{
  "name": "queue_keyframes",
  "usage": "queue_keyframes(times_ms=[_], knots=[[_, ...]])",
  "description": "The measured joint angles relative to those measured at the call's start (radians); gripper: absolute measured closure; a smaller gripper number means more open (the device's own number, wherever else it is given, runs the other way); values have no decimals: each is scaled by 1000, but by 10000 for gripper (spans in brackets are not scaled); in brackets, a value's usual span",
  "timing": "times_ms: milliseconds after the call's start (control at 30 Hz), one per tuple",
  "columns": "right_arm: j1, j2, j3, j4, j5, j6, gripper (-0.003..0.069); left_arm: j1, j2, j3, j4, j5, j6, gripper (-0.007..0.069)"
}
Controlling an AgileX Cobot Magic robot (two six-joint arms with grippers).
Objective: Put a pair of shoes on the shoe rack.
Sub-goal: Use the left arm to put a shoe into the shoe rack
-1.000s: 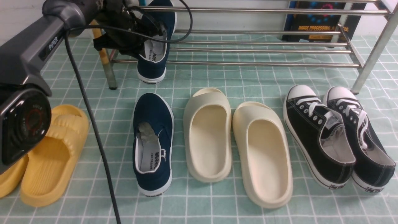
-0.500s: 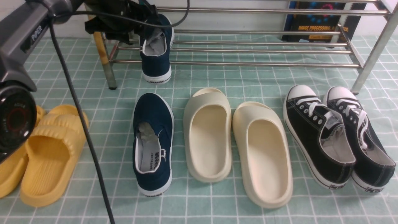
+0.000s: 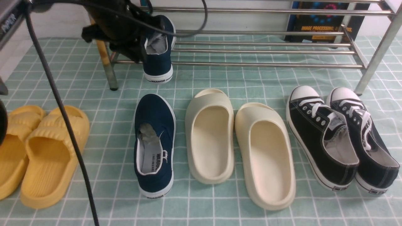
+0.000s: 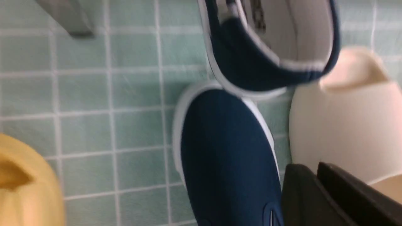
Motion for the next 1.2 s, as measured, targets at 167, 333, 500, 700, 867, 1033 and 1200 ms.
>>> queue_keyframes(times_ms=[167, 333, 500, 700, 867, 1033, 1200], knots=[[0, 0, 0, 0, 0, 0, 419, -19, 15, 186, 0, -244, 2, 622], [0, 0, 0, 0, 0, 0, 419, -6, 48, 210, 13, -377, -35, 631], [0, 0, 0, 0, 0, 0, 419, 1, 61, 195, 6, -390, -43, 631], [0, 0, 0, 0, 0, 0, 419, 34, 90, 128, 16, -418, -45, 631], [0, 0, 0, 0, 0, 0, 419, 42, 100, 112, 37, -436, -46, 631], [0, 0, 0, 0, 0, 0, 419, 42, 115, 112, 51, -436, -46, 611], [0, 0, 0, 0, 0, 0, 419, 42, 115, 94, 58, -416, -46, 504]])
